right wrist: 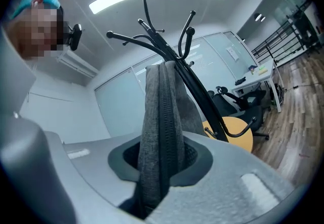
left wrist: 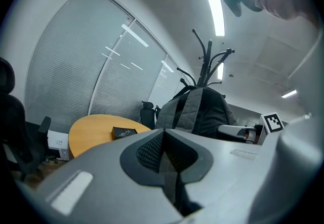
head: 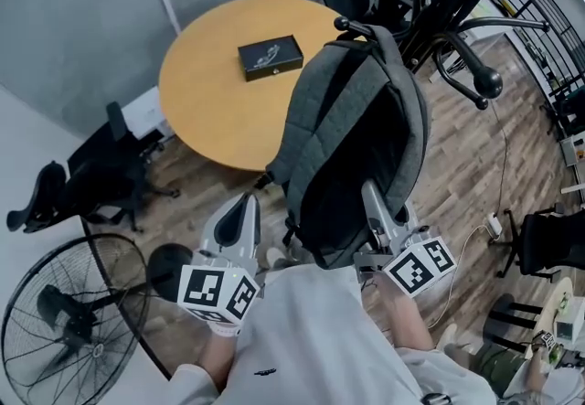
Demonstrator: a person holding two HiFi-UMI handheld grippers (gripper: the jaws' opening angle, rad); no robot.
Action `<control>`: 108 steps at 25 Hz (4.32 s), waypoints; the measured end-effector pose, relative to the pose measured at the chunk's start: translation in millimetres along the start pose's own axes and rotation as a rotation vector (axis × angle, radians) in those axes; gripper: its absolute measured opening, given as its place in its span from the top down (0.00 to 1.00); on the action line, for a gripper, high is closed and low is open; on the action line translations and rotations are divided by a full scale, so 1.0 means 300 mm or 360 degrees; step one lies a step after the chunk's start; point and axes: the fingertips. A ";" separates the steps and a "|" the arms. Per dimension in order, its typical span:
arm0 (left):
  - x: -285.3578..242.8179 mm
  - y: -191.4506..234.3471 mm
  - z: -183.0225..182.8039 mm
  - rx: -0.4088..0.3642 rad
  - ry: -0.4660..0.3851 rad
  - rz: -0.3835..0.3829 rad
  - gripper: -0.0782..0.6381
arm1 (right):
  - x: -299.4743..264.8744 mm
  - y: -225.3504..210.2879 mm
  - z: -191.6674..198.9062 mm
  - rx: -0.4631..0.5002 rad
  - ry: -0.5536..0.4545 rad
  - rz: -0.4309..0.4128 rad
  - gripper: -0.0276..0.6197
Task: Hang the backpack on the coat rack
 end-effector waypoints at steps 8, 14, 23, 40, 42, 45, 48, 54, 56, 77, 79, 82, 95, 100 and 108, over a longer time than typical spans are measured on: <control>-0.023 -0.016 0.030 0.0005 0.0038 0.0019 0.87 | -0.046 -0.079 0.067 0.0126 -0.0016 0.0063 0.81; -0.014 0.001 0.041 0.0026 0.0042 -0.0006 0.87 | -0.120 -0.152 0.156 0.0285 0.0084 0.0175 0.76; -0.010 0.030 0.057 0.0065 0.0056 -0.0058 0.87 | -0.239 -0.265 0.283 0.0325 0.0384 0.0330 0.66; -0.033 0.000 0.073 0.0064 0.0052 -0.0018 0.87 | -0.198 -0.264 0.305 0.0359 0.0475 0.0379 0.57; -0.027 -0.004 0.079 0.0060 0.0051 -0.0011 0.87 | -0.178 -0.246 0.284 0.0379 0.0446 0.0373 0.57; -0.021 -0.009 0.080 0.0054 0.0046 -0.0004 0.87 | -0.152 -0.215 0.239 0.0421 0.0391 0.0363 0.57; -0.014 -0.014 0.086 0.0051 0.0048 0.0001 0.87 | -0.122 -0.184 0.193 0.0456 0.0337 0.0351 0.57; 0.001 -0.009 0.071 0.0039 0.0044 -0.0006 0.87 | -0.070 -0.117 0.114 0.0467 0.0248 0.0309 0.57; 0.004 -0.004 0.071 0.0038 0.0037 -0.0008 0.87 | -0.050 -0.100 0.090 0.0509 0.0228 0.0303 0.57; 0.040 0.049 0.073 -0.0088 0.0052 -0.0063 0.87 | 0.113 -0.094 0.062 0.0594 0.0224 0.0303 0.95; 0.042 0.051 0.073 -0.0092 0.0053 -0.0063 0.87 | 0.111 -0.090 0.061 0.0609 0.0219 0.0302 0.95; 0.041 0.053 0.077 -0.0095 0.0056 -0.0064 0.87 | 0.106 -0.083 0.062 0.0627 0.0219 0.0293 0.95; 0.036 0.061 0.072 -0.0102 0.0055 -0.0074 0.87 | 0.077 -0.074 0.067 0.0622 0.0212 0.0262 0.95; 0.038 0.068 0.075 -0.0089 0.0055 -0.0086 0.87 | 0.070 -0.075 0.070 0.0624 0.0209 0.0260 0.95; 0.043 0.076 0.075 -0.0093 0.0043 -0.0091 0.87 | 0.068 -0.081 0.073 0.0619 0.0197 0.0273 0.95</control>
Point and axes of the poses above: the fingertips, and each gripper's own axes: x backward along the fingers, y to its left, z out of its underside
